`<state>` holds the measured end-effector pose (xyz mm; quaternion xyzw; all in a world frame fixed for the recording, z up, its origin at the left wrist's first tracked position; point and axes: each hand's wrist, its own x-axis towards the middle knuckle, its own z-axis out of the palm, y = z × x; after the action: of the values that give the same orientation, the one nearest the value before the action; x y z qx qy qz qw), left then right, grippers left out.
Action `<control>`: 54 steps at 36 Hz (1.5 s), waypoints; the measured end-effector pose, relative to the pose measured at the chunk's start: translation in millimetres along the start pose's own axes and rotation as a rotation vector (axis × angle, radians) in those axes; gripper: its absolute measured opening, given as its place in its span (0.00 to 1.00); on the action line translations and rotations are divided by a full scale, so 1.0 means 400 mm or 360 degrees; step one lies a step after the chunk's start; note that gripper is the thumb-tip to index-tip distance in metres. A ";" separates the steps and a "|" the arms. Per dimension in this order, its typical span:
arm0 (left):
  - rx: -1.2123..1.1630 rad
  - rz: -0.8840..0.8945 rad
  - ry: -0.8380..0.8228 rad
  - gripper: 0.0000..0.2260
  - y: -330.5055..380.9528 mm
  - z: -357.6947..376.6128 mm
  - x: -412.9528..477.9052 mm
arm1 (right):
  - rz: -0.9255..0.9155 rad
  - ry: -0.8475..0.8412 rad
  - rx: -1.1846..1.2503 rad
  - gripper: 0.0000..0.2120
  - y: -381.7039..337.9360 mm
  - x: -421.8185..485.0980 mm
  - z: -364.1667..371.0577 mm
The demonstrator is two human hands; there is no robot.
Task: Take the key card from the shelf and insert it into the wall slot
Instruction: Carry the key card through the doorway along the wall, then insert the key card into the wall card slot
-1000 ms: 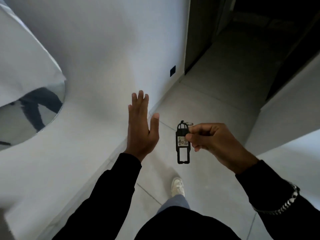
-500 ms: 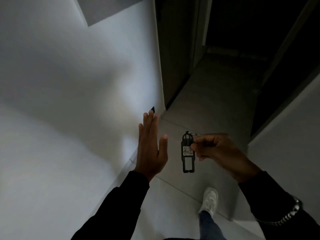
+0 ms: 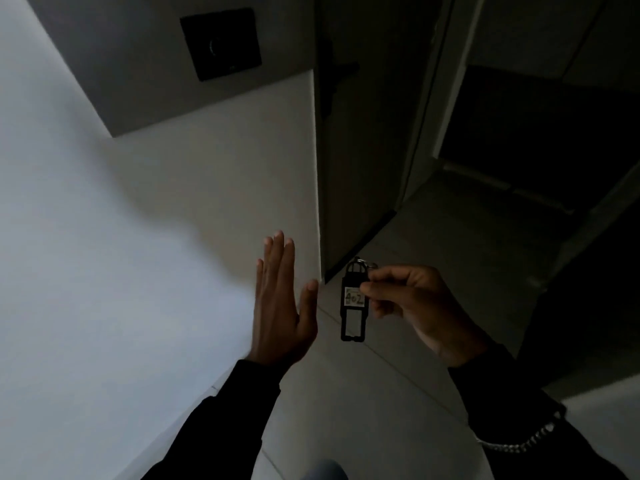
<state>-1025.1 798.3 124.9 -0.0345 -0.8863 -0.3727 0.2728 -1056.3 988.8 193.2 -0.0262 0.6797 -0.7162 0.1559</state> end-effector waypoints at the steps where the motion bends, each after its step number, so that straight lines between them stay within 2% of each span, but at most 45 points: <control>1: 0.0010 -0.0016 0.0021 0.31 -0.008 0.019 0.028 | -0.0005 -0.0011 -0.0015 0.04 -0.010 0.038 -0.014; 11: -0.0039 -0.0130 0.0300 0.30 -0.128 0.222 0.324 | -0.0076 -0.0222 -0.0179 0.04 -0.080 0.406 -0.102; 17: -0.0040 -0.0178 0.0408 0.29 -0.146 0.269 0.493 | -0.0129 -0.0406 -0.0281 0.04 -0.160 0.579 -0.140; 21: 0.0070 -0.0198 0.0443 0.30 -0.174 0.285 0.598 | -0.0158 -0.0506 -0.0240 0.06 -0.211 0.717 -0.150; 25: 0.0198 -0.0232 0.0567 0.31 -0.206 0.296 0.669 | -0.0203 -0.0653 -0.0216 0.03 -0.228 0.861 -0.136; 30: 0.0454 -0.0342 0.0727 0.31 -0.228 0.302 0.724 | -0.0230 -0.0930 -0.0162 0.09 -0.222 1.018 -0.104; 35: 0.0696 -0.0367 0.0889 0.31 -0.213 0.231 0.818 | -0.0449 -0.1267 -0.0133 0.05 -0.323 1.126 -0.052; 41: 0.1028 -0.0228 0.1155 0.29 -0.168 0.071 0.958 | -0.0807 -0.1484 -0.0157 0.08 -0.495 1.220 0.055; 48: 0.1287 -0.0086 0.1269 0.27 -0.171 -0.069 1.067 | -0.1074 -0.1481 -0.0118 0.08 -0.617 1.244 0.153; 54: 0.1773 -0.0085 0.1304 0.30 -0.225 -0.204 1.125 | -0.1220 -0.1427 -0.0032 0.07 -0.678 1.236 0.216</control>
<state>-1393.5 614.2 343.1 0.2761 -0.7717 0.1486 0.5534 -1555.5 784.8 379.5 -0.5716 0.4964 -0.6341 0.1579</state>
